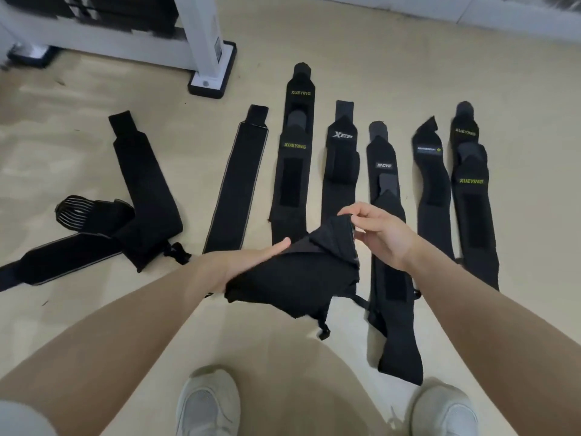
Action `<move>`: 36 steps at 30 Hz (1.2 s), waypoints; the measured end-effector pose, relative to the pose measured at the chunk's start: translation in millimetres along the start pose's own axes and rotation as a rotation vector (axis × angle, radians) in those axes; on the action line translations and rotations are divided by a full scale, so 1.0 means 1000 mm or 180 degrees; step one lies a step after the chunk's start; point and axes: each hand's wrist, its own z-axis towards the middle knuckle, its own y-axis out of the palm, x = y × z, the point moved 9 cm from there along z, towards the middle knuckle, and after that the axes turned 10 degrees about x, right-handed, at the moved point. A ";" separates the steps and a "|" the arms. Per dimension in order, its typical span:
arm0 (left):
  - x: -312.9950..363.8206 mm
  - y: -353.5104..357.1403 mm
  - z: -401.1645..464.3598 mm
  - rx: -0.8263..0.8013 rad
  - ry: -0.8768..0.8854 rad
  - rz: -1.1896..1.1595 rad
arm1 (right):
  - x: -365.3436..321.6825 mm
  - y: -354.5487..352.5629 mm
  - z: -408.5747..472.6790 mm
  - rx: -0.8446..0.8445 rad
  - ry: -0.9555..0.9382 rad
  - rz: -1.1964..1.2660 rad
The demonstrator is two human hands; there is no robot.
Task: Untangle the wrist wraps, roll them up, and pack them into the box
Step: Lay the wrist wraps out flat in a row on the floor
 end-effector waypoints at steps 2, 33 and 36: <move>-0.014 -0.004 0.006 0.0304 -0.0176 -0.0325 | 0.011 -0.017 0.003 0.0185 0.0118 0.0393; 0.087 0.036 -0.026 0.0228 0.1707 -0.2127 | 0.007 0.009 -0.024 -0.0294 0.0358 0.1469; 0.090 0.023 -0.029 0.0759 0.2025 -0.1763 | 0.006 0.014 -0.021 -0.0179 0.0248 0.1140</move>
